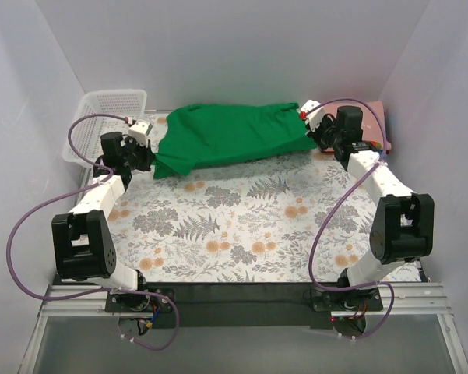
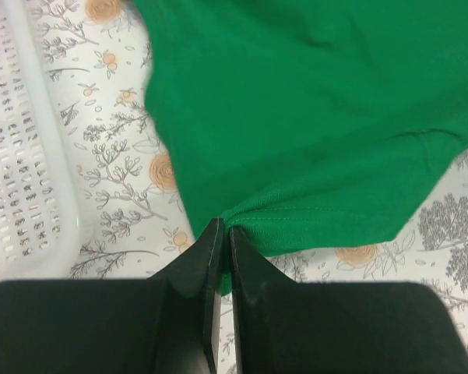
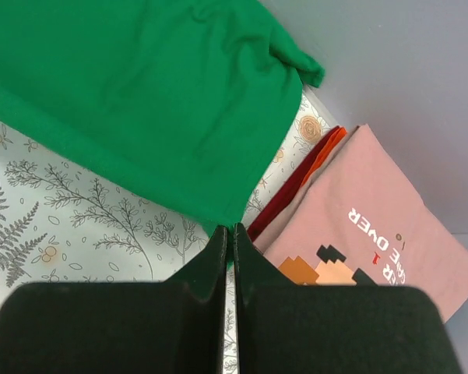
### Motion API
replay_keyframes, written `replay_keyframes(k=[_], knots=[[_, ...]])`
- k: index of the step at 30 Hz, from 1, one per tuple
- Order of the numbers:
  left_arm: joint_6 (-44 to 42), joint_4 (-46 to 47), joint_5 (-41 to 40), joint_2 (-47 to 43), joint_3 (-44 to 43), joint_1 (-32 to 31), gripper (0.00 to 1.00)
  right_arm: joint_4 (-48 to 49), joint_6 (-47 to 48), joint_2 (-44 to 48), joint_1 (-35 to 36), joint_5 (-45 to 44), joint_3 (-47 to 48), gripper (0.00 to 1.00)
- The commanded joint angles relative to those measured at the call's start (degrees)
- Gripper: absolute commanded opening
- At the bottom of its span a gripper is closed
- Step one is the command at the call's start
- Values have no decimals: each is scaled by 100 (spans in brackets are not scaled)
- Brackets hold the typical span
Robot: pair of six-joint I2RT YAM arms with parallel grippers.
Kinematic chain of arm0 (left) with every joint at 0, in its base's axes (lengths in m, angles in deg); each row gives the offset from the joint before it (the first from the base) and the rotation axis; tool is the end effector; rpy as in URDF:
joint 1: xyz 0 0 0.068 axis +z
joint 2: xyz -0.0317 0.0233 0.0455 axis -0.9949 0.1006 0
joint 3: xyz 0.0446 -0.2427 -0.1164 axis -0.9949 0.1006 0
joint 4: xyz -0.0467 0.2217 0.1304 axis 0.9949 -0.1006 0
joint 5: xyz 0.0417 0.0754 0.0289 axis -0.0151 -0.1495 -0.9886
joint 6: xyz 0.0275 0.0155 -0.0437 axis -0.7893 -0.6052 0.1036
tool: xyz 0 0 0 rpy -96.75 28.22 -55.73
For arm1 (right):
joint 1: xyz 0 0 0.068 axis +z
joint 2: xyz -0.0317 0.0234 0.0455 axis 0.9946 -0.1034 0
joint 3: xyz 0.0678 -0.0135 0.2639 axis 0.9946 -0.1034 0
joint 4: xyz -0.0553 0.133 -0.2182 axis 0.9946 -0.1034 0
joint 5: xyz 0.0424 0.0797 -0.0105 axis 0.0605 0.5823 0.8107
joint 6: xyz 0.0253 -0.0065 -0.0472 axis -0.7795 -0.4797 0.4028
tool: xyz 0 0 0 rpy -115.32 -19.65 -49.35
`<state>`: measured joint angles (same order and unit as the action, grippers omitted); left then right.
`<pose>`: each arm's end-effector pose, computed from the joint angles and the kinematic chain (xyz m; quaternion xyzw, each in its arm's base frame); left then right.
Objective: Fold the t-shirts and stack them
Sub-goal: Flatten the tshirt out
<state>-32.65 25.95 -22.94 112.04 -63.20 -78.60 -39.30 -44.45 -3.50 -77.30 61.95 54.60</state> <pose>0.3320 0.0184 0.2444 -0.1125 0.8528 -0.2465 0.4465 0.3741 0.0539 0.2946 -0.3934 0.7359 -0.0438 0.5493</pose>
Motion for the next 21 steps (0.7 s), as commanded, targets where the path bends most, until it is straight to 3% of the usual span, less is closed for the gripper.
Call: replay_keyframes(k=[1, 5, 9, 15, 21], knots=[[-272, -263, 51, -256, -350, 44, 0, -128, 231, 175, -44, 215, 426, 1], [-518, -1107, -28, -52, -1044, 52, 0, -824, 424, 86, -52, 198, 918, 1], [-1176, -2221, 392, -262, -1493, 44, 0, -1677, 862, 218, -52, 268, 1209, 1], [-2459, -3829, 753, -1201, -1002, 44, 0, -2644, 1724, 1017, -52, 339, 200, 1], [-3618, -5437, 912, -2327, 87, 44, 0, -3558, 2312, 2159, -9, 497, -1248, 1]])
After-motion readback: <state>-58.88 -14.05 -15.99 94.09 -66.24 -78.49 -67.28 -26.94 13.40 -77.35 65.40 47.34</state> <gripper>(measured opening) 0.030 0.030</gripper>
